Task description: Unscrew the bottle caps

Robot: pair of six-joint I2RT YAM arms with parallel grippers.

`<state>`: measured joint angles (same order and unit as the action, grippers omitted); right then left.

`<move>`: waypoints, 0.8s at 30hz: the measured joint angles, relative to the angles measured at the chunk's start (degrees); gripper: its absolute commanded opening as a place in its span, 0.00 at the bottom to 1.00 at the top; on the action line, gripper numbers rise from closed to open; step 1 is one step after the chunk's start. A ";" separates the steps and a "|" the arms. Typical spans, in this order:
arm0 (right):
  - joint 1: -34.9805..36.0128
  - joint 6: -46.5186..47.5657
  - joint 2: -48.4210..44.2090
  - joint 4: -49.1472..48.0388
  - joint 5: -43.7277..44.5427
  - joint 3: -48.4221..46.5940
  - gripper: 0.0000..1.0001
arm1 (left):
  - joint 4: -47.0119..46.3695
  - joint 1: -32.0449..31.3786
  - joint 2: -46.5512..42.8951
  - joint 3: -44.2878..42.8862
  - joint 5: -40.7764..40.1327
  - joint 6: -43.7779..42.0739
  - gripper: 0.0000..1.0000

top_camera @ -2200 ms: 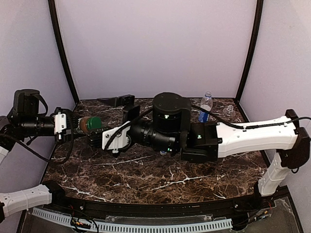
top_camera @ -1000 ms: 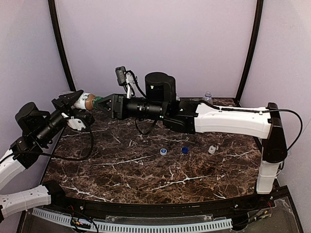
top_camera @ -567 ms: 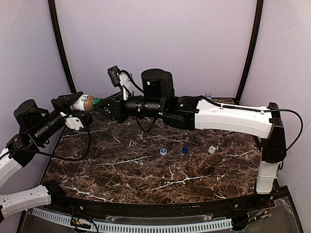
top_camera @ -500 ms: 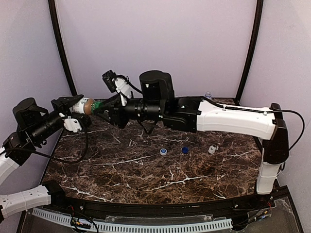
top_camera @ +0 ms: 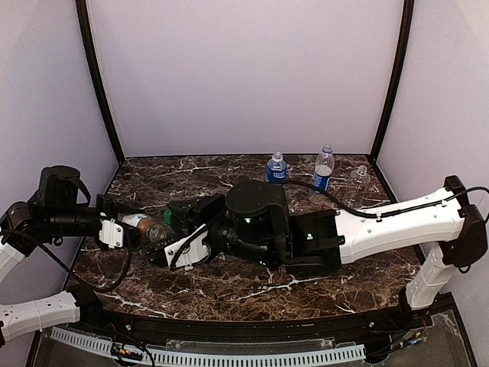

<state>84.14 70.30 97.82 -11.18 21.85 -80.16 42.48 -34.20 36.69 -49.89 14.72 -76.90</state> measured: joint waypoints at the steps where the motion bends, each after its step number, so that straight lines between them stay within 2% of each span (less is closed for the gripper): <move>1: -0.48 -1.11 0.35 2.34 1.75 -1.46 0.00 | -0.15 0.00 -0.09 0.13 -0.04 1.44 0.13; 3: -2.23 -7.52 1.14 7.87 3.02 -5.90 0.00 | -1.64 0.00 -0.46 0.55 -0.52 5.18 0.13; 5: -6.08 -19.19 1.99 16.22 1.46 -12.09 0.00 | -4.63 0.00 -0.79 1.22 -1.44 10.36 0.13; 11: -21.38 -54.82 8.09 37.48 -11.13 -22.84 0.00 | -14.88 0.94 -1.11 3.32 -6.40 31.12 0.13; 16: -22.27 -71.52 23.65 52.28 -16.13 -28.72 0.00 | -21.62 4.20 -2.73 5.60 -3.78 48.37 0.15; 21: -20.09 -78.97 38.07 63.30 -17.22 -34.36 0.00 | -25.16 5.18 -5.27 10.03 8.92 58.45 0.17; 22: -19.93 -79.87 38.84 64.37 -17.22 -36.11 0.11 | -25.49 5.18 -5.33 10.80 11.58 59.91 0.17; 24: -19.63 -80.87 38.95 65.90 -17.44 -38.45 0.55 | -25.99 5.20 -5.25 11.78 14.62 61.81 0.17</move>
<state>64.51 -10.57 136.77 54.72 4.40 -118.61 16.49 -28.99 31.44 -38.11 29.34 -15.09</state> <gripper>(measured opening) 0.356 0.487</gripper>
